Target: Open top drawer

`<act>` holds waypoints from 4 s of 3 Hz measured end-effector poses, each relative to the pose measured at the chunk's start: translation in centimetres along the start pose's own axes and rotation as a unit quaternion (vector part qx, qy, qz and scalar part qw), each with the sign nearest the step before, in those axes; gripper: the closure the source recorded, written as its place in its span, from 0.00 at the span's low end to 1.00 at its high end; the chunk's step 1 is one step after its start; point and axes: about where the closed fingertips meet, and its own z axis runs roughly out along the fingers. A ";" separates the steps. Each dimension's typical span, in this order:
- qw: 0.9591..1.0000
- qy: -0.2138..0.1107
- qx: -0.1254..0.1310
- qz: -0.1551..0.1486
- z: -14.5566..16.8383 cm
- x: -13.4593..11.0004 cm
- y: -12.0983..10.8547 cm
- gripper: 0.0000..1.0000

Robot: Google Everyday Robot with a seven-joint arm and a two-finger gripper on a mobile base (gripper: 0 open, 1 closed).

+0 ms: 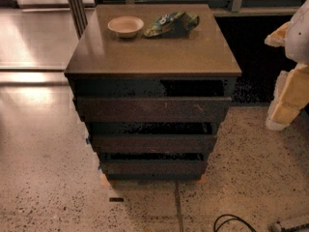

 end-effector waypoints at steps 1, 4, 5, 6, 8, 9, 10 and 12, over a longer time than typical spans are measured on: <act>1.000 0.000 0.000 0.000 0.0 0.0 0.0 0.00; 0.997 -0.075 0.010 -0.008 11.2 -0.2 0.2 0.00; 0.997 -0.075 0.010 -0.008 11.2 -0.2 0.2 0.00; 0.996 -0.089 0.011 -0.004 12.3 -0.3 0.0 0.00; 0.991 -0.134 0.019 -0.019 16.5 -1.3 -2.3 0.00; 0.986 -0.162 0.013 -0.038 19.1 -3.1 -3.6 0.00; 0.981 -0.187 -0.009 -0.055 22.5 -4.7 -3.8 0.00; 0.978 -0.197 -0.027 -0.063 27.4 -5.3 -2.5 0.00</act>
Offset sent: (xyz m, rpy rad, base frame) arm 0.0034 0.0013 -0.0407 0.0758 -0.0261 0.0282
